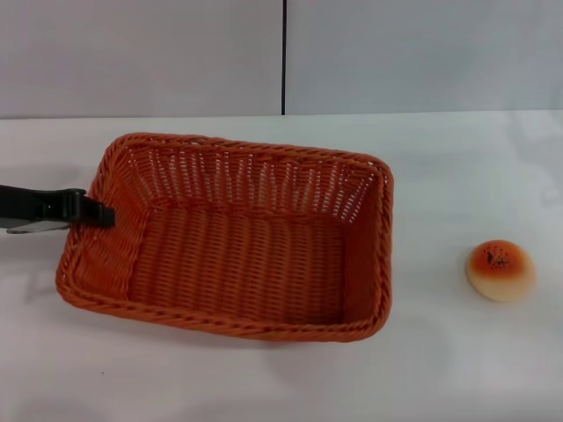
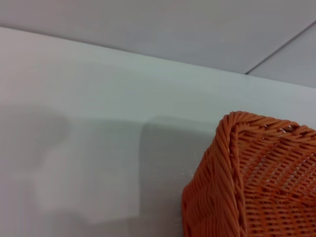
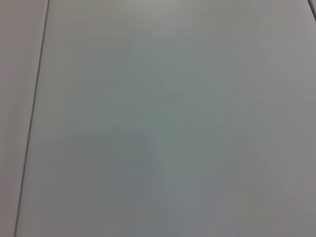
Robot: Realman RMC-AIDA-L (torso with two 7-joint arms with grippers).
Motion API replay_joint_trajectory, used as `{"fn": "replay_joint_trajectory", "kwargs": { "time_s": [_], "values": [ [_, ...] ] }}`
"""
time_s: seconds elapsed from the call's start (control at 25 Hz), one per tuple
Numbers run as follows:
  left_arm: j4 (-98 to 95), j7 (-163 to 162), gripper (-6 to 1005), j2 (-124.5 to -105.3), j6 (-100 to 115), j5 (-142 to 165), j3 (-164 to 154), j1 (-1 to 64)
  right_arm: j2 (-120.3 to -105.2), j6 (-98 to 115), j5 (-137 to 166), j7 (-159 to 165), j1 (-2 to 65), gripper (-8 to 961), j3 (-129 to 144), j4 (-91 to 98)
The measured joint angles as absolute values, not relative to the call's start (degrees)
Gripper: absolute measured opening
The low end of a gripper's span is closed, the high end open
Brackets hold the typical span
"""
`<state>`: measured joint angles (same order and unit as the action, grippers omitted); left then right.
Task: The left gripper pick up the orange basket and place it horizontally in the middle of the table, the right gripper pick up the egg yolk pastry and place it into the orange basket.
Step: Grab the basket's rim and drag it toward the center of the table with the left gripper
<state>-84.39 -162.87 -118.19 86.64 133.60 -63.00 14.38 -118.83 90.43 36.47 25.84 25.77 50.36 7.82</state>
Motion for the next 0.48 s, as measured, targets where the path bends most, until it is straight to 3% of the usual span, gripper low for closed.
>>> {"fn": "replay_joint_trajectory", "kwargs": {
  "time_s": [0.24,0.48],
  "values": [
    [-83.2,-163.3,223,-118.21,86.8,133.5,-59.6,14.4,-118.83,90.4,36.5,25.8,25.8,638,50.2,7.8],
    [-83.2,-162.3,387,-118.21,88.1,133.3,-57.9,14.2,-118.83,90.2,36.5,25.8,26.0,637,50.3,7.8]
  ]
}}
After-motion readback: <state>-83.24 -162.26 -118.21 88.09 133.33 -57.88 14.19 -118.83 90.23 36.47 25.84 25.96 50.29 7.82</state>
